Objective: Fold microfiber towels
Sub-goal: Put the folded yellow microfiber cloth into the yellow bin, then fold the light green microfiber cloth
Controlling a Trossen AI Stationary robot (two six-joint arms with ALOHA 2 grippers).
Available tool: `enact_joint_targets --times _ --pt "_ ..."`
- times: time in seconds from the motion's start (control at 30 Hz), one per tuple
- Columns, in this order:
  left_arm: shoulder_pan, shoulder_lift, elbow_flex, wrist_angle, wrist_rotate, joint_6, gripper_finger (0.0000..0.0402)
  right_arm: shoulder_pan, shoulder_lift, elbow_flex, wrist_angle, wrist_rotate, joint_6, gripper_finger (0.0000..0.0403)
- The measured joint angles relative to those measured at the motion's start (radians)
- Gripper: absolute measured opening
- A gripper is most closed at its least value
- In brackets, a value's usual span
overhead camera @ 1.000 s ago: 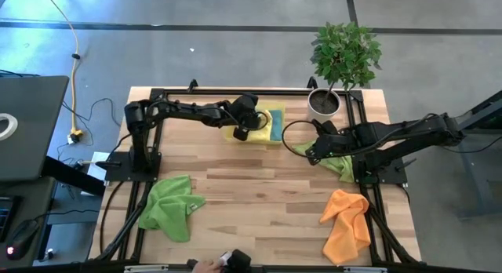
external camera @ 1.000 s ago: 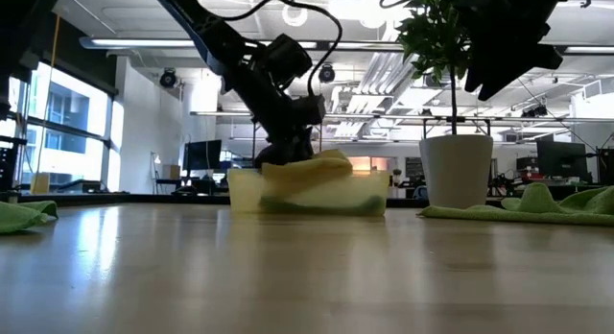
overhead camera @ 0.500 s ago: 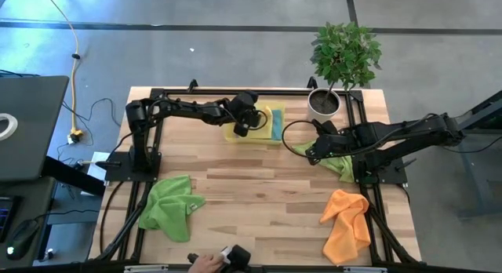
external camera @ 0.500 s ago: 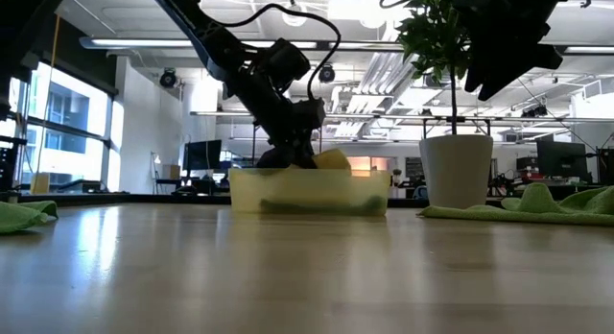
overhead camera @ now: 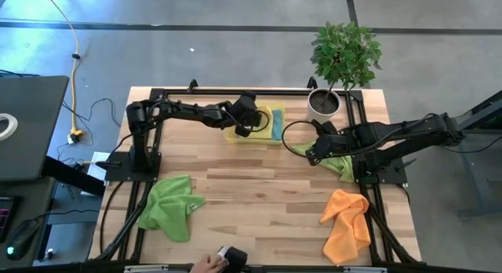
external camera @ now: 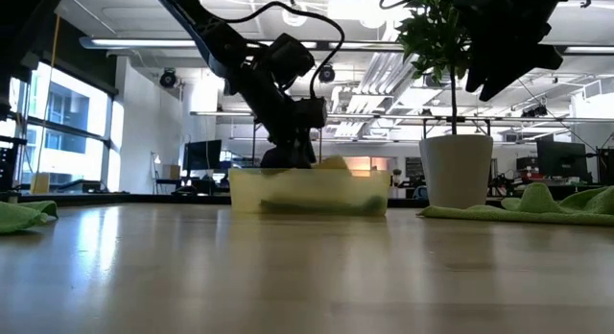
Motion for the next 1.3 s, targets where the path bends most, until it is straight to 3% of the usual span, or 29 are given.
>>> enact_joint_targets --times 0.13,0.27,0.33,0.57,0.7,1.03,1.3 --pt "-0.026 -0.003 0.067 -0.066 -0.092 -0.073 0.0184 -0.023 0.000 0.000 -0.048 -0.069 0.100 0.0162" --pt "-0.043 -0.003 0.189 -0.276 -0.059 -0.172 0.0196 -0.055 0.000 0.000 -0.152 -0.111 0.179 0.0163" --pt "-0.045 -0.004 0.261 -0.410 0.023 -0.257 0.0197 -0.069 0.000 0.000 -0.196 -0.112 0.192 0.0163" --pt "-0.032 -0.016 0.460 -0.753 0.459 -0.576 0.0197 -0.128 0.000 -0.003 -0.294 -0.138 0.191 0.0163" --pt "-0.039 -0.046 0.526 -0.828 0.575 -0.638 0.0197 -0.176 0.000 -0.079 -0.286 -0.163 0.157 0.0163" --pt "-0.045 -0.146 0.633 -0.851 0.586 -0.793 0.0197 -0.269 -0.005 -0.370 0.129 -0.207 0.065 0.0163" --pt "-0.052 -0.207 0.713 -0.814 0.587 -0.875 0.0197 -0.294 -0.005 -0.439 0.216 -0.200 0.040 0.0153"
